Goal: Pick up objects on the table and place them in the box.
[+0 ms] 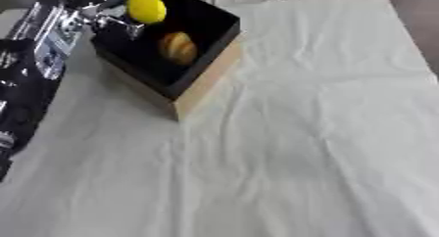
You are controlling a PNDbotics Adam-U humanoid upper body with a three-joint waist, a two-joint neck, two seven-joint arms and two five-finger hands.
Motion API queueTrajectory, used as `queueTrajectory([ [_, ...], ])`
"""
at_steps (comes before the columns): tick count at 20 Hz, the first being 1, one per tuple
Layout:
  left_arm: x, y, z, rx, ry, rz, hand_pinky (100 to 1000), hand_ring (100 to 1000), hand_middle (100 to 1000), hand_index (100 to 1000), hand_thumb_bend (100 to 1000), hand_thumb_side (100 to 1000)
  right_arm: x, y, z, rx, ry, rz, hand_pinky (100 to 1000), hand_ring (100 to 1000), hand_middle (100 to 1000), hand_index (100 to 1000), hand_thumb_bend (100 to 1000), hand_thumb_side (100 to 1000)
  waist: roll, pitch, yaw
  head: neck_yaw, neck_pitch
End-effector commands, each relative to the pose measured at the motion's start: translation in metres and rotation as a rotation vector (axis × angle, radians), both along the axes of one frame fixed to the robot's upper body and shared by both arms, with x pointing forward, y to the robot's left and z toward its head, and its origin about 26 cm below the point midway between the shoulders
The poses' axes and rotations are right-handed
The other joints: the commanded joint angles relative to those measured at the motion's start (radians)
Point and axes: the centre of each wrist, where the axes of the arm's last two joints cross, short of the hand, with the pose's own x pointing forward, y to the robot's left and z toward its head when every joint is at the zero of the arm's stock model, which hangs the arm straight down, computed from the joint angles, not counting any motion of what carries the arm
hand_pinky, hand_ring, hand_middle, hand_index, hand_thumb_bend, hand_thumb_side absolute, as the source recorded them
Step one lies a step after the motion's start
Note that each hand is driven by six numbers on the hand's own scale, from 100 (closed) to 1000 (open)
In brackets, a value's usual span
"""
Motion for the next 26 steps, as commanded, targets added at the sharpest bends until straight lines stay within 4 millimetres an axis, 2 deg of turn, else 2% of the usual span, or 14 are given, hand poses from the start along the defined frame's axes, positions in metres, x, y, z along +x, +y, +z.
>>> queueTrajectory([
  [1,0.003,0.004,0.002,0.007,-0.023,0.036,849,783,726,820,341,165,-0.003,0.001,0.008,-0.011,-0.024,0.011,929,869,584,801,100,570,-0.007,-0.020,-0.001,0.002,-0.014],
  [2,0.003,0.005,0.001,0.010,-0.020,0.048,892,840,778,906,400,257,-0.003,0.001,0.007,-0.011,-0.024,0.010,929,869,583,801,100,572,-0.006,-0.020,-0.001,0.001,-0.013],
  [3,0.003,0.006,0.001,0.018,-0.016,0.065,916,875,811,934,440,322,-0.003,0.001,0.007,-0.011,-0.023,0.008,930,869,583,801,100,573,-0.005,-0.021,-0.001,0.000,-0.013],
  [4,0.003,0.006,0.001,0.026,-0.016,0.080,956,928,865,978,514,493,-0.003,0.001,0.007,-0.010,-0.022,0.008,930,869,583,801,100,575,-0.005,-0.021,-0.001,-0.001,-0.013],
  [7,0.002,0.007,0.006,0.032,-0.044,0.118,1000,1000,909,1000,502,681,-0.003,0.001,0.007,-0.008,-0.017,0.008,930,869,582,801,100,580,-0.002,-0.023,0.000,-0.004,-0.015],
  [8,0.001,0.006,0.008,0.029,-0.060,0.123,1000,1000,918,1000,513,806,-0.003,0.001,0.006,-0.008,-0.016,0.008,930,868,582,801,100,580,-0.002,-0.024,0.000,-0.004,-0.015],
  [11,-0.001,0.005,0.014,0.000,-0.114,0.113,1000,1000,918,1000,566,938,-0.003,0.001,0.006,-0.006,-0.013,0.009,930,868,581,801,100,581,-0.001,-0.026,-0.002,-0.005,-0.015],
  [15,-0.005,0.004,0.022,-0.074,-0.182,0.084,1000,995,899,1000,471,855,-0.003,0.001,0.006,-0.003,-0.010,0.009,930,868,582,800,100,578,0.001,-0.029,-0.001,-0.007,-0.016],
  [16,-0.008,0.004,0.027,-0.111,-0.209,0.066,984,979,888,993,405,790,-0.003,0.000,0.006,-0.003,-0.010,0.007,929,868,582,800,100,574,0.001,-0.031,0.000,-0.009,-0.017],
  [18,-0.019,0.004,0.044,-0.226,-0.291,0.000,948,949,866,960,342,770,-0.003,-0.001,0.007,-0.002,-0.014,0.003,928,867,583,801,100,563,0.002,-0.034,0.005,-0.016,-0.017],
  [21,-0.043,0.009,0.071,-0.451,-0.375,-0.151,865,842,753,848,165,708,-0.004,-0.003,0.009,-0.002,-0.025,-0.005,925,864,586,801,100,542,0.001,-0.040,0.015,-0.033,-0.014],
  [22,-0.053,0.011,0.079,-0.533,-0.378,-0.213,860,834,746,844,151,711,-0.004,-0.004,0.010,-0.002,-0.028,-0.008,925,864,586,801,100,541,0.001,-0.042,0.019,-0.040,-0.013],
  [23,-0.063,0.013,0.087,-0.615,-0.376,-0.285,826,771,688,820,100,691,-0.005,-0.004,0.010,-0.001,-0.030,-0.010,925,863,586,801,100,538,0.000,-0.044,0.023,-0.048,-0.013],
  [26,-0.098,0.026,0.110,-0.775,-0.381,-0.473,802,722,624,751,100,599,-0.005,-0.006,0.010,0.000,-0.036,-0.015,923,862,587,801,100,522,-0.003,-0.049,0.036,-0.067,-0.015],
])
